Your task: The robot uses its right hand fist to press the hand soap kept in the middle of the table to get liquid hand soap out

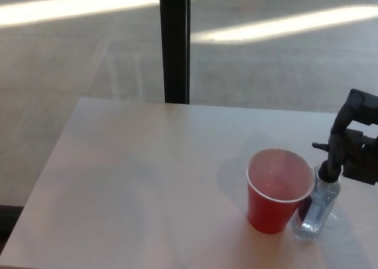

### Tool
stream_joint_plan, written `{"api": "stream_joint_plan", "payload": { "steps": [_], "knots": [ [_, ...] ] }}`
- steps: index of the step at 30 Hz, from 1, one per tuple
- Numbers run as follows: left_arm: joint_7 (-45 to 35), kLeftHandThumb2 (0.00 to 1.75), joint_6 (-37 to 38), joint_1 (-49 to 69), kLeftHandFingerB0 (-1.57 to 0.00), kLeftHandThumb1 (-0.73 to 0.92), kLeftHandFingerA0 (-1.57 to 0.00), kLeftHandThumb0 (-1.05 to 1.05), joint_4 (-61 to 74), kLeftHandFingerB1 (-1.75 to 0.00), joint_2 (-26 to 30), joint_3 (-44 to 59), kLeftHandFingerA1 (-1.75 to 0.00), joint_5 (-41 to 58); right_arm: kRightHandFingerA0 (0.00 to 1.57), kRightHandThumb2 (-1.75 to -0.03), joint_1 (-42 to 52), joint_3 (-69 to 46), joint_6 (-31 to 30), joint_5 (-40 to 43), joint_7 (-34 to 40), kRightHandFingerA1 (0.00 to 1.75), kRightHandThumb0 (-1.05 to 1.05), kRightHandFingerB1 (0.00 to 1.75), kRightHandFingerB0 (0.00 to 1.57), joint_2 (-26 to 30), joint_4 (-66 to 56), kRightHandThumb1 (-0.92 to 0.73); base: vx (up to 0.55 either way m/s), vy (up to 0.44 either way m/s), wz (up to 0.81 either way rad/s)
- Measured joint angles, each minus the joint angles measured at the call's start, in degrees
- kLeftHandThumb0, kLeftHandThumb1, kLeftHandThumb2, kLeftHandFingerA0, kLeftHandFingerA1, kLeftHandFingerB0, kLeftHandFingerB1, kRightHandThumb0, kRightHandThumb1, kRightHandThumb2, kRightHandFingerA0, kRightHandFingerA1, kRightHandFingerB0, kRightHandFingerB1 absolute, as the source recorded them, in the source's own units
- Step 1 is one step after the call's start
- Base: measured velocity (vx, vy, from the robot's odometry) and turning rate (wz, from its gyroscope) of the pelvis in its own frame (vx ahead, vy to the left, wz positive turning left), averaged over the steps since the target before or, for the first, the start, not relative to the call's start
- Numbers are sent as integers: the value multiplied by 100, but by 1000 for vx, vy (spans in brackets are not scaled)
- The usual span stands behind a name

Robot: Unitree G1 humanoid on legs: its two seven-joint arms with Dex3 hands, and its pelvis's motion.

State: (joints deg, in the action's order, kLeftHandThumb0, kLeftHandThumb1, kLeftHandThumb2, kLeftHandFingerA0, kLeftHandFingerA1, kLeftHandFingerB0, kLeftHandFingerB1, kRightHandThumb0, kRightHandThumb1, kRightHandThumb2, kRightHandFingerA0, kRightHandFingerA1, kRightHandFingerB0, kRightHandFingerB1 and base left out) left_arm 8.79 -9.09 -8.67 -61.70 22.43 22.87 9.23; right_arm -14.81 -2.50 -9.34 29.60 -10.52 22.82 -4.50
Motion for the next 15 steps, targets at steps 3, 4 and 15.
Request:
{"api": "stream_joint_plan", "payload": {
  "steps": [3, 4, 15],
  "knots": [
    [0, 130, 0, 6, -22, 92, -51, -53, -2, -76, 0, 1, -99, 0, 100, -118, -80, -133, -202, 127, 7, 175, -23, 160, 63, 15, 0, -66, 0, 0, 0],
    [0, 130, 0, 8, -22, 92, -51, -53, -4, -76, 0, 1, -99, 0, 100, -118, -114, -187, -284, 174, 14, 175, -23, 160, 63, 26, 1, -66, 0, 0, 0],
    [0, 131, 0, 51, -21, 92, -49, -54, -4, -75, 0, 2, -95, 0, 91, -116, -624, -993, -1133, 896, 217, 175, -23, 156, 57, 408, 8, -67, 0, 0, 0]
  ]
}}
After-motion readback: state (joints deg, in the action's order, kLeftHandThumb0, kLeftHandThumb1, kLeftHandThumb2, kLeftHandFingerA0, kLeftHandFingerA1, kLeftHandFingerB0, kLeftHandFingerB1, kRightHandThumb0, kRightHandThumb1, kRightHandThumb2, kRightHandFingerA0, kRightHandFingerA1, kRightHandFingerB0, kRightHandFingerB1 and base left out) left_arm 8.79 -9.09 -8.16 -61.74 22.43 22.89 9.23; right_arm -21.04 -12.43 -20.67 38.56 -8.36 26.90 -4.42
